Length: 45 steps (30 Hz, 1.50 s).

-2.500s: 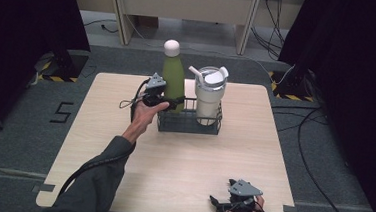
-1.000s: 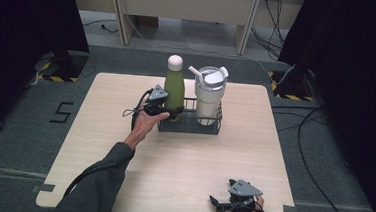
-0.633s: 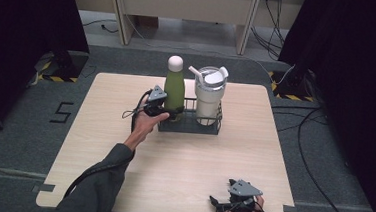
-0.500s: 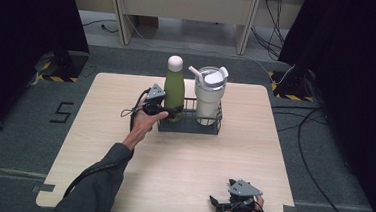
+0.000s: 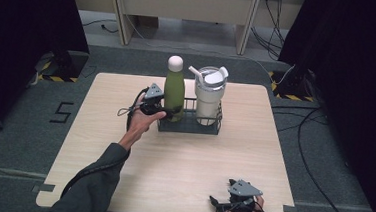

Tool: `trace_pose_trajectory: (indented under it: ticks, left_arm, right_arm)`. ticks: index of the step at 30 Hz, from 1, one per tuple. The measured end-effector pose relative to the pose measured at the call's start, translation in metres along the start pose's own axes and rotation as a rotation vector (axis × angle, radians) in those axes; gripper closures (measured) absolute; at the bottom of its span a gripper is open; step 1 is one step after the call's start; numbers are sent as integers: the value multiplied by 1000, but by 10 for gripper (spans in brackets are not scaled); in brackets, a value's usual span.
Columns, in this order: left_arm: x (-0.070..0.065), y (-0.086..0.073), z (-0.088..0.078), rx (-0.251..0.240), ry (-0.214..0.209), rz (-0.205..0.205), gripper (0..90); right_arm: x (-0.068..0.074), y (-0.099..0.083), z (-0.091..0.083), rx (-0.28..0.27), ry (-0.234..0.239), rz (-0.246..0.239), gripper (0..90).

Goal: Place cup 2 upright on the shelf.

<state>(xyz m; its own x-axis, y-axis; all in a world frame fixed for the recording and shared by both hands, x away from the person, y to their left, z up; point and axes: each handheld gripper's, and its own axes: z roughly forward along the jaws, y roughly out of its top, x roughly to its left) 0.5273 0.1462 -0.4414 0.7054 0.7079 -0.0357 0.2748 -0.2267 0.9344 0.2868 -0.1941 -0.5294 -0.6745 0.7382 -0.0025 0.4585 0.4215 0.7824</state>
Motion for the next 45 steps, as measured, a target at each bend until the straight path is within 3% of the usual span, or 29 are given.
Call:
trace_pose_trajectory:
  ticks: [17,33,45]
  left_arm:
    - [1,-5,-21,0,-12,-24,146]
    - [-2,-13,-65,4,-23,-54,146]
    - [-9,-19,-78,-3,-43,-55,146]
  right_arm:
    - [0,0,0,0,0,2,75]
    - [1,0,0,-1,-2,1,72]
    - [1,0,1,-1,-1,3,71]
